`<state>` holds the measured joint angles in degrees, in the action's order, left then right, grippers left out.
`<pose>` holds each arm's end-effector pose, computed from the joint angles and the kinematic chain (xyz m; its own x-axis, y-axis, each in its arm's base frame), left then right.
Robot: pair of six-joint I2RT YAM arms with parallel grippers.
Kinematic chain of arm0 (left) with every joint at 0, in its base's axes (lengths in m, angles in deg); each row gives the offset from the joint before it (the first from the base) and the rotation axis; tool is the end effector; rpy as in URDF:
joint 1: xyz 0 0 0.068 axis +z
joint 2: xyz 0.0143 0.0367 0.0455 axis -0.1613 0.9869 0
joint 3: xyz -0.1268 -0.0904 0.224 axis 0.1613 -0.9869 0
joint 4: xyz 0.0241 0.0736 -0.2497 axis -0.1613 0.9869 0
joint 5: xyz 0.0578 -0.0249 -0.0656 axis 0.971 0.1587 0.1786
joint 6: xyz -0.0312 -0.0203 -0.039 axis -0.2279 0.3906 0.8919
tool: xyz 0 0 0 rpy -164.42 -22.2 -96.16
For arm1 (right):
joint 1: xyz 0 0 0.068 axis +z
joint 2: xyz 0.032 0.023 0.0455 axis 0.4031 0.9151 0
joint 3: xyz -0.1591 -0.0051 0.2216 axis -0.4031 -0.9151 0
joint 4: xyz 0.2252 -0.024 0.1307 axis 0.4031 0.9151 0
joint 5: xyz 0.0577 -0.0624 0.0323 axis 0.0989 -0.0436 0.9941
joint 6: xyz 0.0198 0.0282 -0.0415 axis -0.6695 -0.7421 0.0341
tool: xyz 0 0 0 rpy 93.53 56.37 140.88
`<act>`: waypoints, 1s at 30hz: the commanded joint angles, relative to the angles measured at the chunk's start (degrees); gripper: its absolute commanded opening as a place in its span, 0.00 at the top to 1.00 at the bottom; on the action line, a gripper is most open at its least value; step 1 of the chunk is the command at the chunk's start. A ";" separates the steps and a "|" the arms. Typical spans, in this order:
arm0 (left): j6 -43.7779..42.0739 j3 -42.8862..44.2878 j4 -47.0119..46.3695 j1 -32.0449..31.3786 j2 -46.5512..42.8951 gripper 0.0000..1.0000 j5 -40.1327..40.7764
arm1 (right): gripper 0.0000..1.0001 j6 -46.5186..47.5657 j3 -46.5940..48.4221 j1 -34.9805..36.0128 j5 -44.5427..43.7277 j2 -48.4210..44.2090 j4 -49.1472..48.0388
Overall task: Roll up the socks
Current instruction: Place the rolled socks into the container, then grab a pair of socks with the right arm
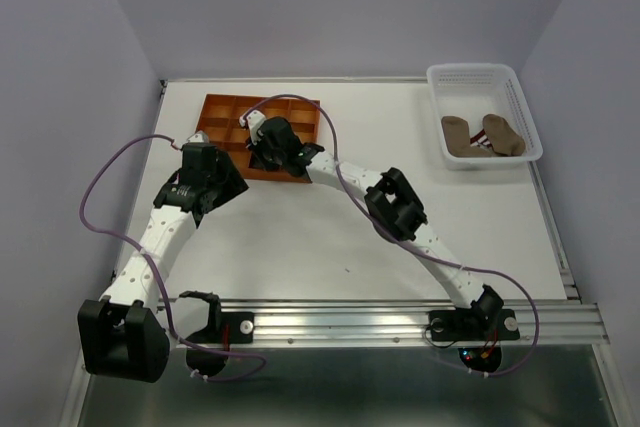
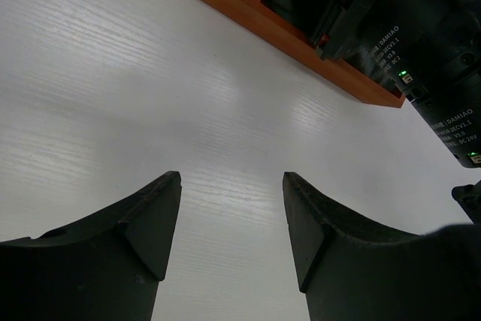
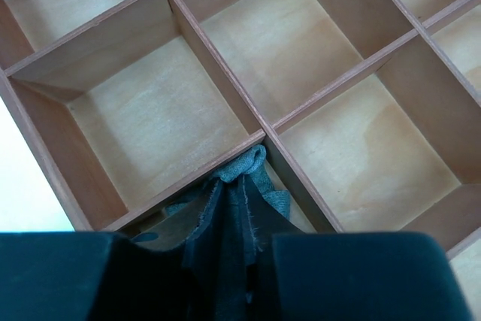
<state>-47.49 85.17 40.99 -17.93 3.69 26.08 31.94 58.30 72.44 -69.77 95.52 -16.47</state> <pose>0.2296 -0.0342 0.2750 -0.6004 -0.4510 -0.6604 -0.2207 0.8872 -0.4052 0.3972 0.4536 0.1590 -0.2415 -0.3867 -0.8900 -0.7895 0.6116 -0.0515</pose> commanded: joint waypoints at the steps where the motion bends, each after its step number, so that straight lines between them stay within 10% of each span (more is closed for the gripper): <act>1: 0.18 -0.02 -1.85 0.38 -0.48 0.33 -0.31 | 0.78 1.46 2.63 -0.06 -1.58 -4.58 -0.41; 11: 1.50 3.75 -1.42 0.30 -1.44 0.31 1.09 | 0.38 -2.13 -7.56 -4.71 -6.15 -26.28 -4.63; 14: 2.64 4.90 -1.42 0.38 -1.53 0.25 2.15 | 0.02 -4.07 -14.41 -9.36 -8.07 -33.66 -5.24; 21: 3.35 7.88 -2.56 0.38 0.84 0.19 3.38 | 0.00 -6.80 -29.44 -21.84 -25.48 -44.66 -8.15; 30: 5.46 9.64 -6.34 0.38 5.49 0.18 2.85 | 0.00 -17.69 -33.86 -45.65 -19.71 -43.53 2.12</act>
<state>-43.08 92.01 37.49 -17.80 7.41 28.44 20.62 22.36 33.16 -91.08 51.13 -19.35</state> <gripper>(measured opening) 0.822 0.995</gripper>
